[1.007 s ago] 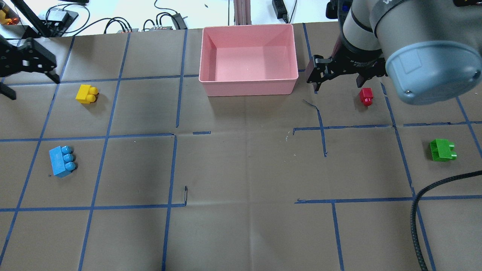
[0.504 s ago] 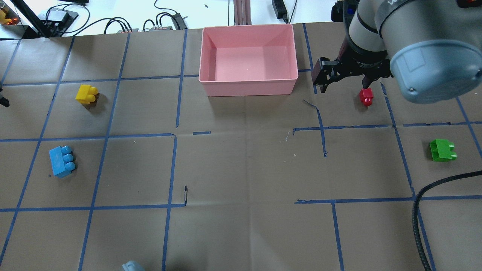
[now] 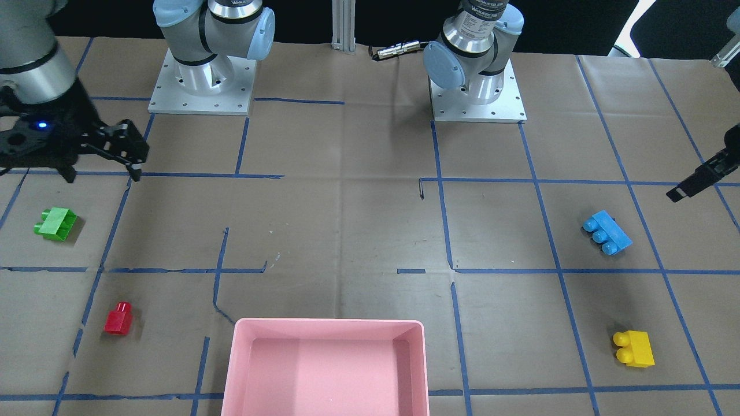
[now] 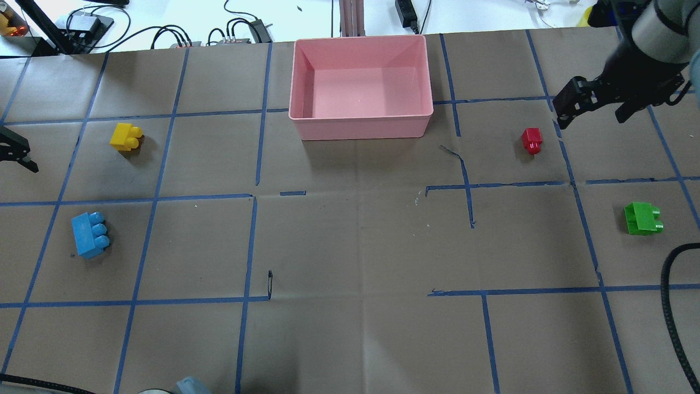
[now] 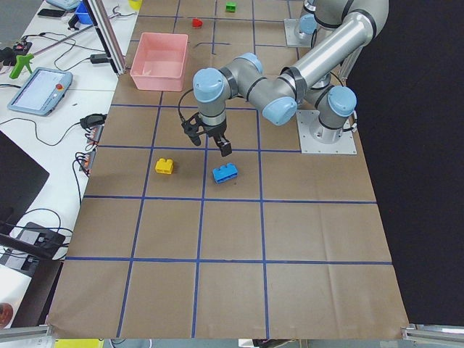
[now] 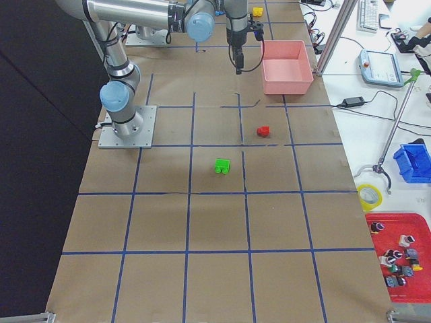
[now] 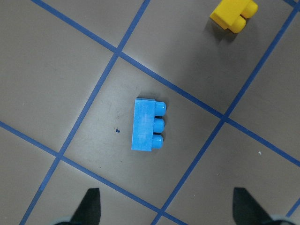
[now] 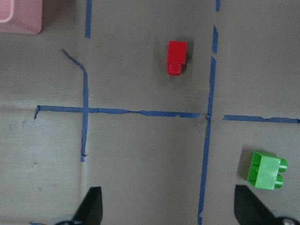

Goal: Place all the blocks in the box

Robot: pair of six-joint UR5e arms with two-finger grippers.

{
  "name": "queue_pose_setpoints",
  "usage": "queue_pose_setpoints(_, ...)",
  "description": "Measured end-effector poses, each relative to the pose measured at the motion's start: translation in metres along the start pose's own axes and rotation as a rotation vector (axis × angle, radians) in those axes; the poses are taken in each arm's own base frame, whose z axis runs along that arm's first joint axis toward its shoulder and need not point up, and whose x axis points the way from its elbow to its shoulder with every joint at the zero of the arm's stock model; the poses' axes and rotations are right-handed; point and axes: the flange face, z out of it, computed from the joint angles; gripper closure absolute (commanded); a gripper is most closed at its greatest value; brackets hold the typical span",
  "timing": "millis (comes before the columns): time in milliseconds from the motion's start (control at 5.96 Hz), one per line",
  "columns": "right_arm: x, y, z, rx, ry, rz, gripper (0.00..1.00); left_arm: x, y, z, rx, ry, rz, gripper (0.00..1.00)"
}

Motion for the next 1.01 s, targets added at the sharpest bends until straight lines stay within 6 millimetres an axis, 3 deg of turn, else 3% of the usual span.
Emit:
queue_pose_setpoints(168,0.038,0.0,0.018,0.0,-0.011,0.016,0.0,0.0,0.004,0.034,0.021,-0.004,-0.001,0.01)
queue_pose_setpoints(504,0.095,0.0,0.075,-0.01,0.004,0.087,0.0,0.0,0.009,0.098,0.04,-0.008,0.003,0.01)
queue_pose_setpoints(839,0.13,0.03,0.12,0.013,0.037,0.169,0.0,-0.001,-0.004,0.144,0.043,-0.009,0.022,0.01)
queue_pose_setpoints(1007,0.148,0.046,0.137,0.024,0.042,0.214,0.0,-0.001,-0.007,0.155,0.043,-0.009,0.031,0.01)
